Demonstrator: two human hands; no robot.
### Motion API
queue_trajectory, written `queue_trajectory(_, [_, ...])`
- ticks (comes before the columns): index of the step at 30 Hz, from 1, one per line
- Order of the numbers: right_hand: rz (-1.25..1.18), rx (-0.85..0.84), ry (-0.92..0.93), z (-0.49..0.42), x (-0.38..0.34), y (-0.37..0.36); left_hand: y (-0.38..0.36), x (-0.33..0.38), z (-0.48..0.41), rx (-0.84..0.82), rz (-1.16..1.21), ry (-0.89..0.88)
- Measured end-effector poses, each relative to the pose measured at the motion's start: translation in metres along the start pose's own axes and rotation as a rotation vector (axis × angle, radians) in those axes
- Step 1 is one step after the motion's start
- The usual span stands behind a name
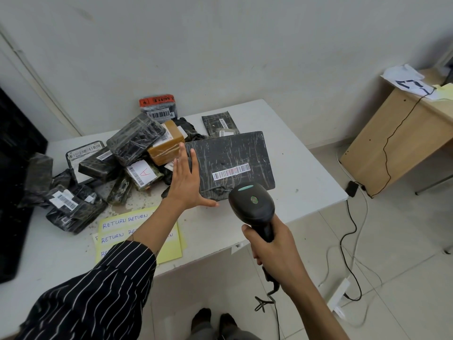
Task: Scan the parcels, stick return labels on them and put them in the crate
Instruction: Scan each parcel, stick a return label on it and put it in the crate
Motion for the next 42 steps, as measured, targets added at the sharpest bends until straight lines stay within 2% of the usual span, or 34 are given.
queue_trajectory(9, [-0.033, 0.023, -0.024, 0.003, 0.002, 0.001, 0.001, 0.0, 0.001, 0.002, 0.008, -0.002])
queue_trajectory(13, [0.032, 0.211, -0.022, -0.012, 0.011, 0.023, 0.0, -0.001, 0.0, -0.011, -0.006, 0.006])
queue_trajectory(16, [0.197, 0.313, -0.057, -0.042, 0.03, 0.056, 0.001, -0.001, 0.0, -0.011, -0.01, 0.006])
queue_trajectory(20, [0.512, 0.234, -0.269, -0.105, 0.083, 0.097, 0.0, -0.002, -0.001, -0.008, -0.004, 0.001])
queue_trajectory(24, [0.747, 0.165, -0.377, -0.154, 0.115, 0.117, 0.0, -0.003, -0.003, -0.006, -0.012, 0.001])
queue_trajectory(34, [1.0, 0.126, -0.495, -0.197, 0.146, 0.116, -0.006, -0.007, -0.007, 0.026, 0.041, -0.034])
queue_trajectory(36, [0.953, 0.249, -0.471, -0.193, 0.137, 0.115, -0.006, -0.007, -0.007, 0.029, 0.053, -0.044])
queue_trajectory(38, [0.748, 0.432, -0.276, -0.182, 0.118, 0.109, -0.007, -0.007, -0.008, 0.037, 0.089, -0.057])
queue_trajectory(39, [0.559, 0.451, -0.162, -0.176, 0.106, 0.103, -0.008, -0.006, -0.007, 0.043, 0.123, -0.068])
queue_trajectory(41, [0.111, 0.291, -0.045, -0.165, 0.081, 0.081, -0.009, -0.004, -0.006, 0.051, 0.198, -0.093])
queue_trajectory(42, [-0.039, 0.19, -0.022, -0.16, 0.069, 0.068, -0.008, -0.002, -0.005, 0.053, 0.227, -0.104])
Point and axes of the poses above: each hand's wrist, its own z-axis away from the middle knuckle, its own y-axis out of the back of the hand, x = y × z, the point moved 3 cm from there along -z, towards the middle knuckle, and after that the axes turned 14 degrees about -x, right-handed, at the moved point
